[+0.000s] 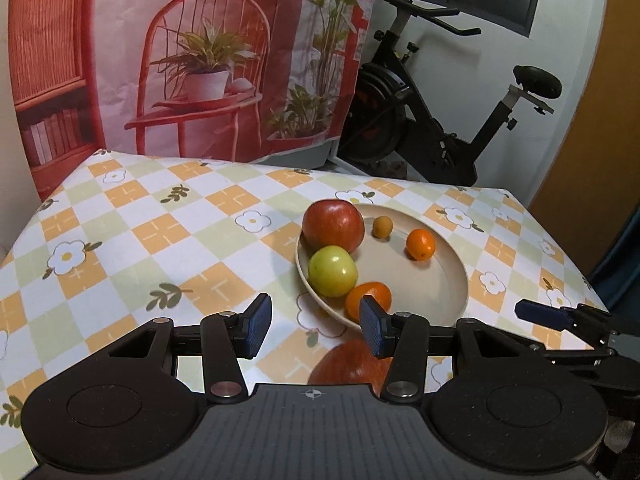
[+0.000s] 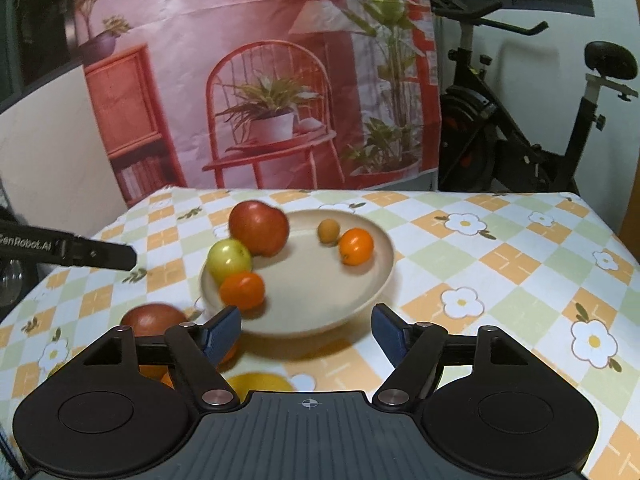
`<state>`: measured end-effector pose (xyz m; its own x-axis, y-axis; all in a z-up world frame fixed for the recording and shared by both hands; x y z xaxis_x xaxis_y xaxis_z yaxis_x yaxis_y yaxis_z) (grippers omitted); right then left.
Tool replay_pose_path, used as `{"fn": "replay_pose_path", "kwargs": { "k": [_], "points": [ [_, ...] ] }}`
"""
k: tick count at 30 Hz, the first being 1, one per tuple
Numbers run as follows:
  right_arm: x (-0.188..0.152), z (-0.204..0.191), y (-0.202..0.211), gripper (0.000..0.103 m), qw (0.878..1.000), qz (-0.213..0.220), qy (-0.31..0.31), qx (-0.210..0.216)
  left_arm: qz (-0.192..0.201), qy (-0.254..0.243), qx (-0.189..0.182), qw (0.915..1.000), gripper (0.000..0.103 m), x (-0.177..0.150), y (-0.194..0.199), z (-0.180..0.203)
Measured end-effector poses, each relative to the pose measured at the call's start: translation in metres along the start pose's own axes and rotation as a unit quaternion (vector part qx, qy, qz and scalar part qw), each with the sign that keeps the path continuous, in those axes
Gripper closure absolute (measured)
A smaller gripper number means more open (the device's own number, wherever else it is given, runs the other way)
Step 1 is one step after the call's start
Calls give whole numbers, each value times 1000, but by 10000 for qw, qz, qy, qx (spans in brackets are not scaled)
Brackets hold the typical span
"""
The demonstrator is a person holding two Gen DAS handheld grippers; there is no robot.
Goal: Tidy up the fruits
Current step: 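Open the left gripper and move it toward the yellow lemon, then close the left gripper on the yellow lemon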
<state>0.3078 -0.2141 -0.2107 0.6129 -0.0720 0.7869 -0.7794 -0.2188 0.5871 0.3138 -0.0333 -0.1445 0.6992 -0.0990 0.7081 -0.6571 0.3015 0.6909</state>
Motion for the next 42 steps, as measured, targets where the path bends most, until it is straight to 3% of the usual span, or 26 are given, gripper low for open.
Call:
{"fn": "replay_pose_path", "kwargs": {
  "k": [12, 21, 27, 35, 42],
  "points": [
    [-24, -3, 26, 34, 9999, 137, 54, -71, 101, -47, -173, 9998, 52, -23, 12, 16],
    [-36, 12, 30, 34, 9996, 107, -186, -186, 170, -391, -209, 9989, 52, -37, 18, 40],
    [-41, 10, 27, 34, 9998, 108, -32, -163, 175, -455, -168, 9987, 52, -43, 20, 43],
    [-42, 21, 27, 28, 9997, 216, -58, -135, 204, -556, -147, 9981, 52, -43, 20, 49],
    [-42, 28, 24, 25, 9993, 336, -134, -45, 97, -710, -343, 9968, 54, -48, 15, 59]
  ]
}}
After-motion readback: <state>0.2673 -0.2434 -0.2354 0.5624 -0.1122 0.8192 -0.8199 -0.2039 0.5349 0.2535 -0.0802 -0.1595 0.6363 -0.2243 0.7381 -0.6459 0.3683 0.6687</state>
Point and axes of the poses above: each gripper's, at about its wrist camera, not at the fingertips, and y roughly against the way its jaws point, z to its right, x to its top, the point moved 9 cm from there along -y, roughly the way its jaws point, and after that the axes turned 3 degrees about -z, right-handed, at the moved point
